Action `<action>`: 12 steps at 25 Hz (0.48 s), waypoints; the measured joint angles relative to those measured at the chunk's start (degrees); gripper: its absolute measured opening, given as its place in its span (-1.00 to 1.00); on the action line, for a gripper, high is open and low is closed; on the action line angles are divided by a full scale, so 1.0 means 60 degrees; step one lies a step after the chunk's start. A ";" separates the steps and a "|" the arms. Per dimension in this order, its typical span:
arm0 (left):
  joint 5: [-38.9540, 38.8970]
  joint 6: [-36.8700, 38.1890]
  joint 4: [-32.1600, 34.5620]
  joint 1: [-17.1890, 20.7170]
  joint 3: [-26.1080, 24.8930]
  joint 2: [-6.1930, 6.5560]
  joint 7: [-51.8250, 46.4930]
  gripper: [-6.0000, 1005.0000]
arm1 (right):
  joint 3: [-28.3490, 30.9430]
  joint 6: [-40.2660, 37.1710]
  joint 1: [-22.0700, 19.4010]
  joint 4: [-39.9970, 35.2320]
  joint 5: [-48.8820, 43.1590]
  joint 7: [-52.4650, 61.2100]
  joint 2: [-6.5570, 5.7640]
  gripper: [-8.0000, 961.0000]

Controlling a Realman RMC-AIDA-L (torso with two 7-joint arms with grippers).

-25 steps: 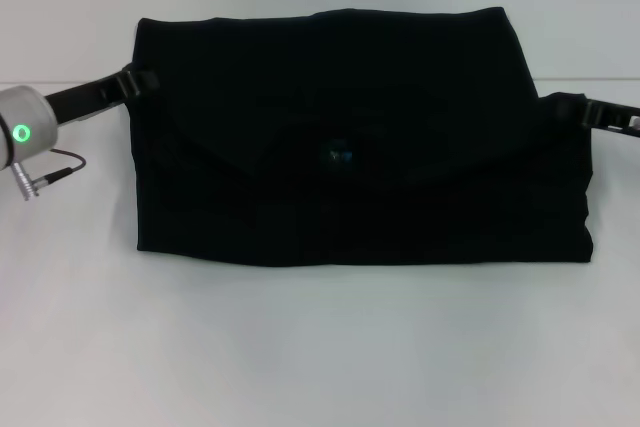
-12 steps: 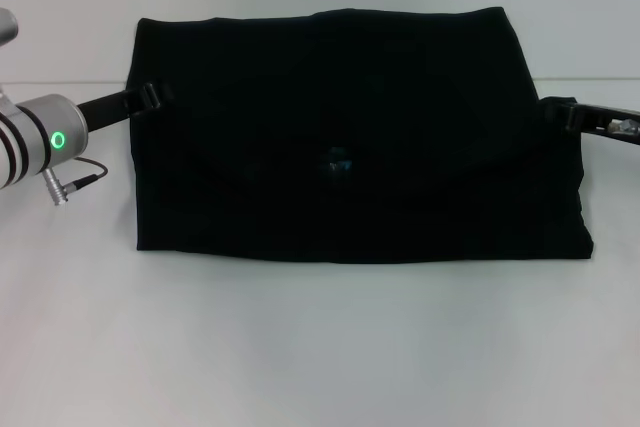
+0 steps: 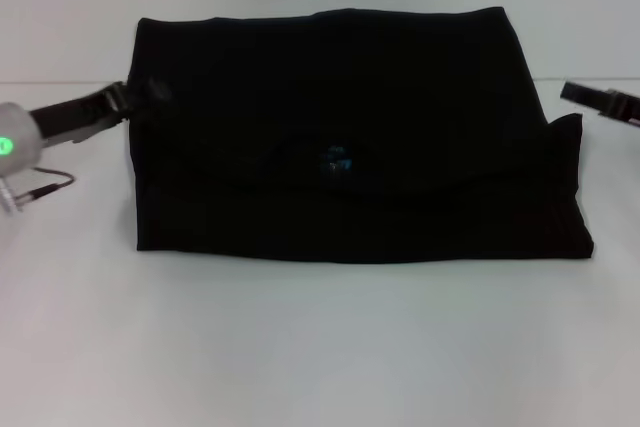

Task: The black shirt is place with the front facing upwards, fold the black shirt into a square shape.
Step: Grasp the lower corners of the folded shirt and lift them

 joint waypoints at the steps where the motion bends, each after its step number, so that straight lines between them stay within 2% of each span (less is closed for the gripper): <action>1: -0.0024 0.0350 -0.0002 0.0085 0.0018 0.0134 -0.0166 0.05 | 0.0001 -0.0420 -0.0159 -0.0065 0.0331 -0.0119 -0.0068 -0.10; 6: 0.0122 0.2503 -0.0040 0.0663 0.0333 0.0949 -0.1406 0.24 | -0.0104 -0.3005 -0.0778 -0.0264 0.1125 -0.1294 -0.0392 0.38; 9: 0.0180 0.3051 -0.0042 0.0991 0.0913 0.1190 -0.2013 0.36 | -0.0393 -0.4475 -0.0916 -0.0316 0.0770 -0.2557 -0.0487 0.66; 12: 0.0262 0.3147 -0.0024 0.1209 0.1364 0.1257 -0.2234 0.48 | -0.0713 -0.5289 -0.0999 -0.0362 0.0277 -0.3950 -0.0318 0.93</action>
